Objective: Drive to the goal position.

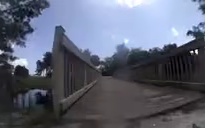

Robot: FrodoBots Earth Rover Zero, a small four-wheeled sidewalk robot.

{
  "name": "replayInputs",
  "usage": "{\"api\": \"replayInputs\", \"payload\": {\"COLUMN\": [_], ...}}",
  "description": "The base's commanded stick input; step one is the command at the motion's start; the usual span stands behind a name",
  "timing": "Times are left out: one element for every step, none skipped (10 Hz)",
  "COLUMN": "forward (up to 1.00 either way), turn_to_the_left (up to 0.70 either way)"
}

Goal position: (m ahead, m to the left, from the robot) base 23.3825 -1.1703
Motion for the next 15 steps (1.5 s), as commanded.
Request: {"api": "replayInputs", "payload": {"forward": [0.85, 0.85, 0.85, 0.85, 0.85, 0.85, 0.85, 0.85, 0.85, 0.85, 0.85, 0.85, 0.85, 0.85, 0.85], "turn_to_the_left": [0.0, 0.0, 0.0, 0.0, 0.0, 0.0, 0.0, 0.0, 0.0, 0.0, 0.0, 0.0, 0.0, 0.0, 0.0]}}
